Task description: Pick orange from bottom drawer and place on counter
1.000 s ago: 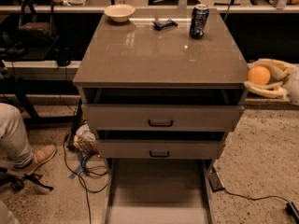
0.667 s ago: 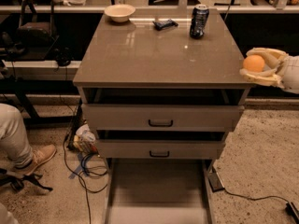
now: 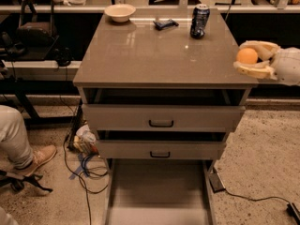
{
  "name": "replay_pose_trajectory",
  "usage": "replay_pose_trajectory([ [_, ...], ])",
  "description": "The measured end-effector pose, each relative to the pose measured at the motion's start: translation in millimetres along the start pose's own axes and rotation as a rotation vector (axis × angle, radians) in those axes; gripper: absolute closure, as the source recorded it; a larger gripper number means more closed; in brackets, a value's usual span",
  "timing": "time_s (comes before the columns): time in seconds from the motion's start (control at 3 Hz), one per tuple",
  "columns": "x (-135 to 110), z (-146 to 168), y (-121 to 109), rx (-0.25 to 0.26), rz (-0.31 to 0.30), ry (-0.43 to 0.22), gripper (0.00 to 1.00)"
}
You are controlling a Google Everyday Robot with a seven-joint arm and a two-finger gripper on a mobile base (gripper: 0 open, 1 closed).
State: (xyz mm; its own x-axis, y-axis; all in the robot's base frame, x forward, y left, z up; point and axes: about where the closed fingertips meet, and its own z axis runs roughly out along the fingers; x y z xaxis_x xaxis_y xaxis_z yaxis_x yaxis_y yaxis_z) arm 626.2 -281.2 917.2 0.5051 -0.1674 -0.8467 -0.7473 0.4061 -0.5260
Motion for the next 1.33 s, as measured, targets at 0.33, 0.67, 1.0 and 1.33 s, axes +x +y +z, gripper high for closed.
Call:
replay_pose_trajectory([
  [0.33,3,32,-21,-0.038,0.061,0.026,1.0],
  [0.67,22,68,-36,-0.057,0.137,0.129,1.0],
  [1.0,51,101,-43,-0.052,0.212,0.248,1.0],
  [1.33,77,133,-45,-0.05,0.276,0.331,1.0],
])
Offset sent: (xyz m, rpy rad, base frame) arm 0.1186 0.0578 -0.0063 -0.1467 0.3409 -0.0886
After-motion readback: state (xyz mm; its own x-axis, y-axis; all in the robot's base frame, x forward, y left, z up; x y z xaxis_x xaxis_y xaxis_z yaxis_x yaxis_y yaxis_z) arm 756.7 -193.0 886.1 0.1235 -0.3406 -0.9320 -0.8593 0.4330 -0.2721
